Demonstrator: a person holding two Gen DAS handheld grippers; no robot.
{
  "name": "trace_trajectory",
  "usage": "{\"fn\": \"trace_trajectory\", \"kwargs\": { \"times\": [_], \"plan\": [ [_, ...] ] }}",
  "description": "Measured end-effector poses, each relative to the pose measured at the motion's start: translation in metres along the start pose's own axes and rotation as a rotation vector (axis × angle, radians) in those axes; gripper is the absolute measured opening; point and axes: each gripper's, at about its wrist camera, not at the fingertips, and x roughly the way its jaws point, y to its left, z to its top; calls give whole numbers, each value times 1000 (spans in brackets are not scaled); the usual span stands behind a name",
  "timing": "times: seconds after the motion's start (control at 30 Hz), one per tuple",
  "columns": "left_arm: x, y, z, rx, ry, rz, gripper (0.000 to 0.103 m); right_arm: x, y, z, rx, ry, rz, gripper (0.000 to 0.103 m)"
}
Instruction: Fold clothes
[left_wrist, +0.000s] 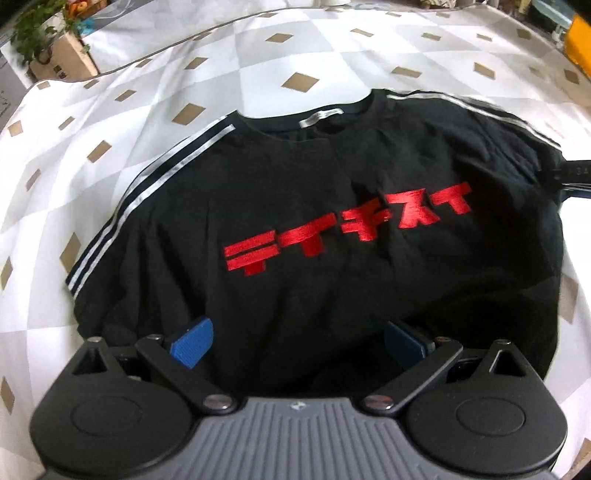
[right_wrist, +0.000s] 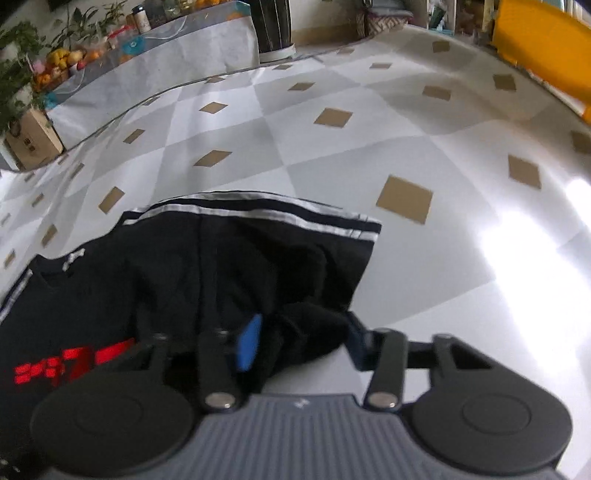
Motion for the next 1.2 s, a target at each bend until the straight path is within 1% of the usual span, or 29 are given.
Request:
{"fn": "trace_trajectory", "kwargs": {
  "times": [0.03, 0.13, 0.2, 0.3, 0.33, 0.37, 0.4, 0.43, 0.47, 0.53, 0.57, 0.6, 0.73, 0.77, 0.83, 1.0, 1.07, 1.2],
  "plan": [
    [1, 1, 0, -1, 3, 7, 100, 0, 1, 0, -6, -1, 0, 25],
    [4, 5, -2, -7, 13, 22, 100, -2, -2, 3, 17, -9, -19, 17],
    [5, 7, -3, -7, 19, 24, 100, -6, -2, 7, -13, -53, -92, 17],
    [8, 9, -7, 0, 30, 42, 100, -13, -7, 11, 11, -119, -158, 18],
    [9, 11, -8, 0, 35, 50, 100, -16, -9, 12, 25, -140, -174, 23],
    [11, 13, -9, -4, 38, 55, 100, -17, -10, 13, 41, -148, -171, 24],
    [11, 15, -10, -12, 40, 53, 100, -19, -11, 15, 56, -145, -162, 35],
    [11, 18, -11, -22, 39, 51, 100, -24, -10, 15, 59, -155, -156, 41],
    [10, 20, -12, -31, 38, 48, 100, -30, -9, 16, 63, -164, -150, 43],
    [6, 25, -15, -50, 30, 37, 100, -47, -5, 15, 38, -181, -137, 52],
    [1, 27, -17, -51, 20, 29, 100, -56, -3, 13, 28, -182, -124, 53],
    [-4, 28, -19, -51, 10, 22, 100, -63, -3, 12, 36, -170, -87, 54],
    [-23, 24, -29, -34, -33, 19, 100, -91, 1, -15, 96, -69, 86, 56],
    [-26, 23, -32, -37, -38, 14, 100, -95, 6, -24, 83, -28, 114, 56],
    [-31, 21, -38, -47, -40, 2, 100, -103, 17, -43, 41, 26, 130, 56],
    [-51, 11, -56, -36, -70, -8, 100, -116, 42, -85, -87, 74, 149, 58],
    [-56, 6, -64, -44, -68, -28, 100, -113, 48, -97, -95, 111, 164, 59],
    [-63, -6, -81, -43, -57, -63, 100, -107, 56, -120, -113, 170, 155, 60]
  ]
}}
